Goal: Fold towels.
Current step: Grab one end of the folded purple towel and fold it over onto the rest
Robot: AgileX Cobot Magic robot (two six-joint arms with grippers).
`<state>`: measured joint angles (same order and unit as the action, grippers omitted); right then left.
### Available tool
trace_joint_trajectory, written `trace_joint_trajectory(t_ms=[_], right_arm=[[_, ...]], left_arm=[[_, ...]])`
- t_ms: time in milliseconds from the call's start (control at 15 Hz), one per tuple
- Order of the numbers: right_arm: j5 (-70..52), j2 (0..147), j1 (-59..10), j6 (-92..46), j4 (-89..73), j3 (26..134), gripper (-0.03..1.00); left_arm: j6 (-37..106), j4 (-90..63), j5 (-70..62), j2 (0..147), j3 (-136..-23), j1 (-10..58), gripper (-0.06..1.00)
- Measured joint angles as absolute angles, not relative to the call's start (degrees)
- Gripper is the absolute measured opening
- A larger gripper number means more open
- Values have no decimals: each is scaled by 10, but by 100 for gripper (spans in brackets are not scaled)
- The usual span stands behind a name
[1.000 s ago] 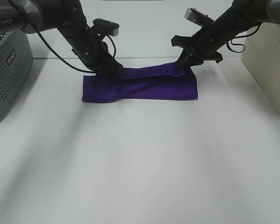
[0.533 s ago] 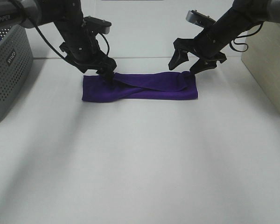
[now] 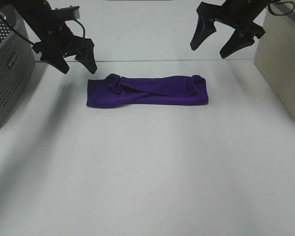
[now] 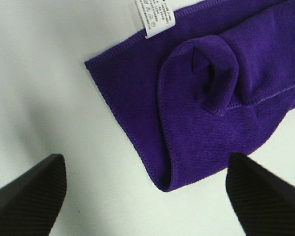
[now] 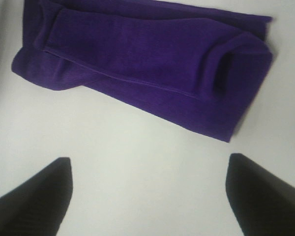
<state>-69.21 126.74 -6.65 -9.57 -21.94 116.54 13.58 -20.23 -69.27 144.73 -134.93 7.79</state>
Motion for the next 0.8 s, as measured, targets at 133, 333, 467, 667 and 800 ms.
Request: trace_joint_trajectory(t_ms=[133,333,467,667,800], right_arm=[[-696,1255,-66,-70,-182,1160,83],[-696,1205,-65,-54,-165,1120,83],[-696,1165,-65,-54,-164,1078,83],[-699,1128,-65,-54,-163,1045,83],[-699,1121,-65,-54,-163,1043,83]], left_arm=[[138,-241,-693,1460,-1349,56,81],[145,-281,-694,1485,-1349,30,80],[147,-297,-695,1505,-1349,24,80],[154,-337,-696,1532,-1350,23,80],[154,-353,-696,1540,-1354,25,80]])
